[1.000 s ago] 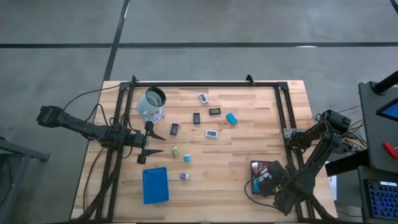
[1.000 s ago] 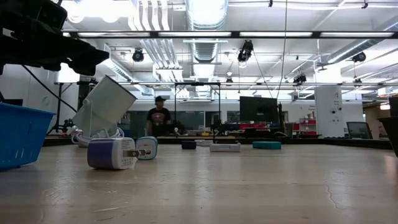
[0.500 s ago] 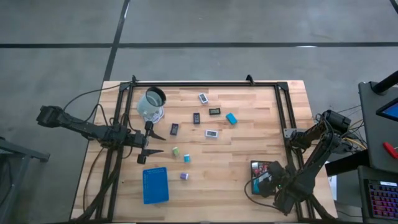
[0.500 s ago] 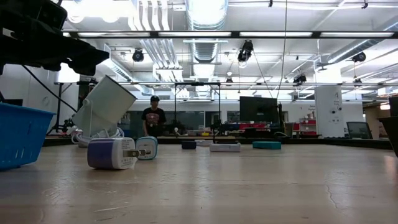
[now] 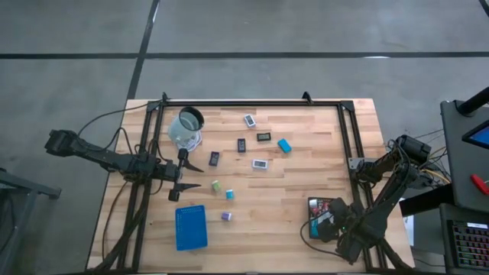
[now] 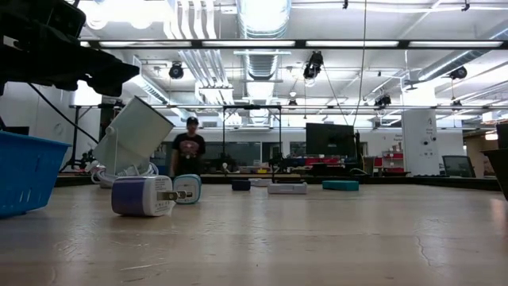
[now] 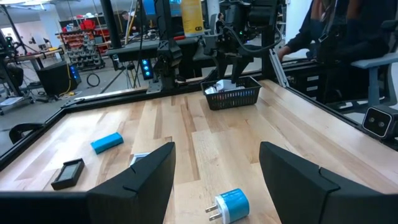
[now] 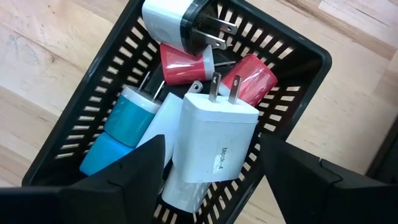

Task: Pick & Place Office items
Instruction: Put the light blue charger adapter into the black bin

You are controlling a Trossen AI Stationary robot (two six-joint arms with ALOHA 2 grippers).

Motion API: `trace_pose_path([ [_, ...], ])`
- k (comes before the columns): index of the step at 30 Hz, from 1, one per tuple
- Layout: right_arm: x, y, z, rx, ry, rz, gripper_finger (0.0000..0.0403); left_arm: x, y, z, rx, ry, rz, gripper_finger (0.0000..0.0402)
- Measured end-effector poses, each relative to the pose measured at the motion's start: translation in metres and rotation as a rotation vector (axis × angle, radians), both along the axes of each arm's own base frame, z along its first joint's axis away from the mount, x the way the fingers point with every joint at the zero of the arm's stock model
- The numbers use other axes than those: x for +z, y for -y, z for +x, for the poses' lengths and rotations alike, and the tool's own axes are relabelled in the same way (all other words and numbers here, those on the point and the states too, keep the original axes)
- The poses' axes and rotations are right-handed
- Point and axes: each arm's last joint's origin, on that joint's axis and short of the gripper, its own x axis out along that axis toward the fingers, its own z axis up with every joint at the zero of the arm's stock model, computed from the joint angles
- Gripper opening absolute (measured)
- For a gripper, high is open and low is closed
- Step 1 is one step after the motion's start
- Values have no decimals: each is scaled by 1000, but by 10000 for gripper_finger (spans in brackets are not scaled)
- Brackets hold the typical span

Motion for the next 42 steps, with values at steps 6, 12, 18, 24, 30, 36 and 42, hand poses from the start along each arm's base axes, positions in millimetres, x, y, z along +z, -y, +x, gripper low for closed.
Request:
trace_pose_path([
  [6,2,-1,0,2,8,-4,256,0,0,0,0,0,0,237],
  [12,31,-5,5,13,47,-38,248,0,0,0,0,0,0,237],
  [18,77,-2,7,44,110,-175,247,0,0,0,0,0,0,237],
  [24,101,2,9,68,179,-210,248,0,0,0,-1,0,0,237],
  [30,101,12,21,169,262,-361,249,0,0,0,0,-1,0,237],
  [36,102,30,42,218,331,-553,249,0,0,0,0,-1,0,237],
  [42,104,47,67,303,320,-730,245,0,0,0,-1,-1,0,237],
])
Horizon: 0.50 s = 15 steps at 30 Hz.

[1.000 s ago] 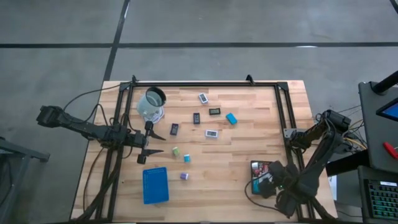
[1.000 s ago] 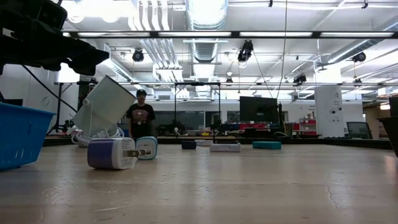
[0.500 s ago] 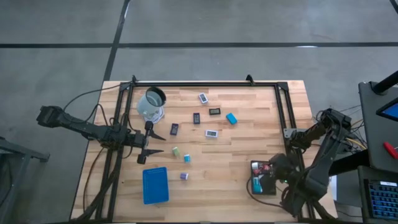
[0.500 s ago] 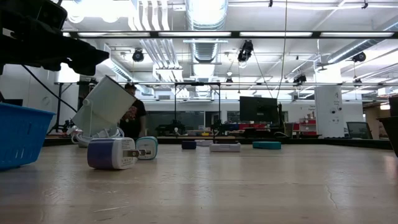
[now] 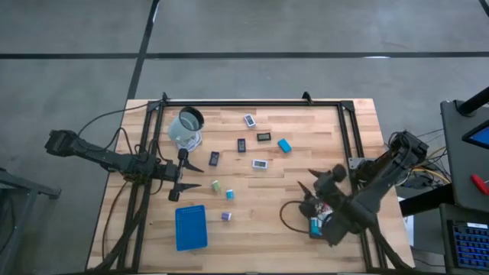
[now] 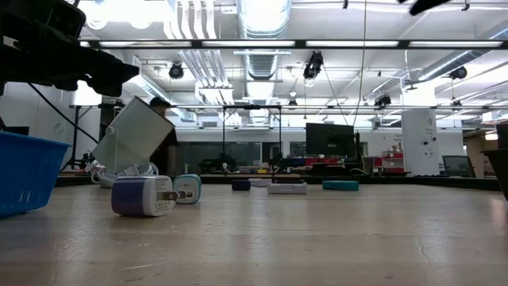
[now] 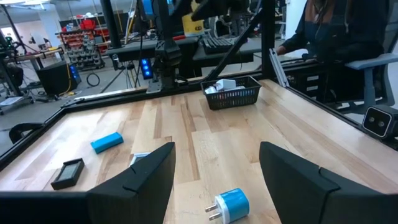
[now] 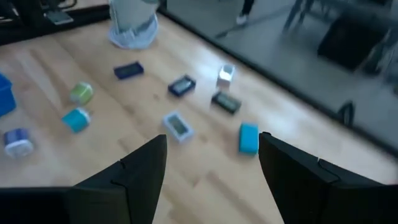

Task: Pick & Place Office items
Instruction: Put the light blue charger adapter into the black bin

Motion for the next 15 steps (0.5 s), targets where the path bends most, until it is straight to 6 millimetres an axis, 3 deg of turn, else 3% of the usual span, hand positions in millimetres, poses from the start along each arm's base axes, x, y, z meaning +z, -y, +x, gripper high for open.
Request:
trace_pose_path([
  [15,6,17,63,160,-104,-232,263,0,0,0,0,0,0,237],
])
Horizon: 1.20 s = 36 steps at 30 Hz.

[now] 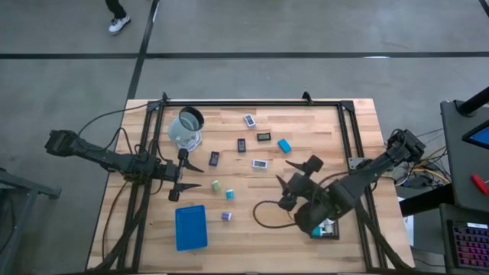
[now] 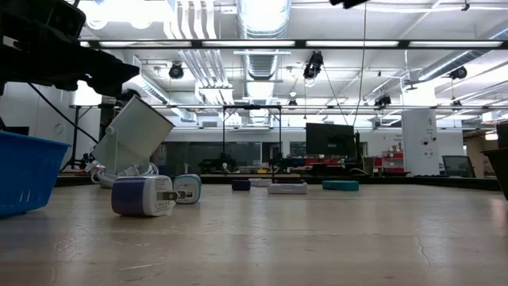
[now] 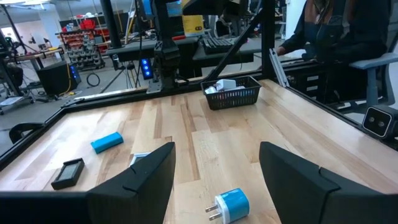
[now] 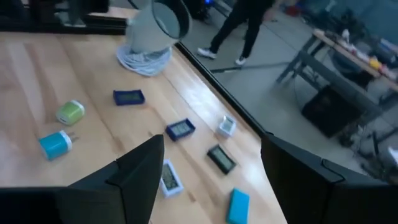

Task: Pick & Place Office items
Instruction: Put the light blue charger adapter into the black bin

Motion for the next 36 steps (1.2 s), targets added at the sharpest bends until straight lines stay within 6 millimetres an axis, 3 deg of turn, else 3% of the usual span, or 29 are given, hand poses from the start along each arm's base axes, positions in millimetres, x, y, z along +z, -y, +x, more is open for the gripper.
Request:
trace_pose_path([
  [10,-2,10,37,195,-46,-10,264,0,0,0,0,0,0,237],
  [18,-17,23,62,465,45,-56,266,0,0,0,0,0,0,237],
  [28,-76,72,58,712,214,43,270,0,0,0,0,0,0,237],
  [36,-101,109,53,847,147,102,270,0,0,0,0,0,0,237],
])
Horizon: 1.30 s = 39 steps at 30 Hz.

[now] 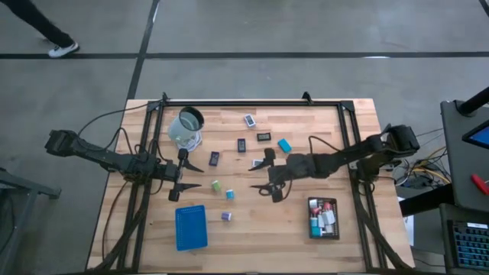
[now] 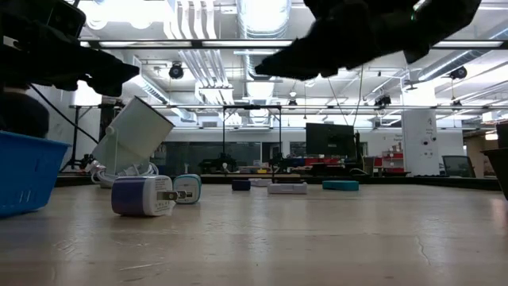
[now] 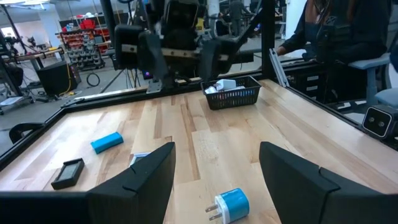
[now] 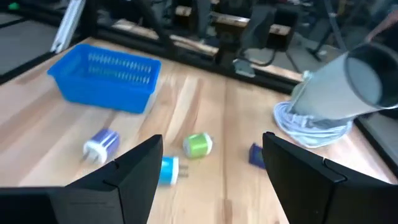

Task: Pick & Place Office items
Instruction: Put the light blue charger adapter into the black bin

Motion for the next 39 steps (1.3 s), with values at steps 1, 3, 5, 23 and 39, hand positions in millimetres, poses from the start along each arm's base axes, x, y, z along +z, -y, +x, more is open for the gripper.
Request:
trace_pose_path([
  [1,-2,3,-1,14,-8,-4,270,0,0,0,0,0,0,237],
  [3,-8,5,1,30,-19,-14,270,0,0,0,0,0,0,237],
  [5,-16,7,3,33,-31,-30,270,0,0,0,0,0,0,237],
  [23,-97,30,37,73,87,5,270,0,0,0,0,-1,0,237],
  [39,-113,32,77,96,-35,175,270,0,0,0,0,-1,0,237],
])
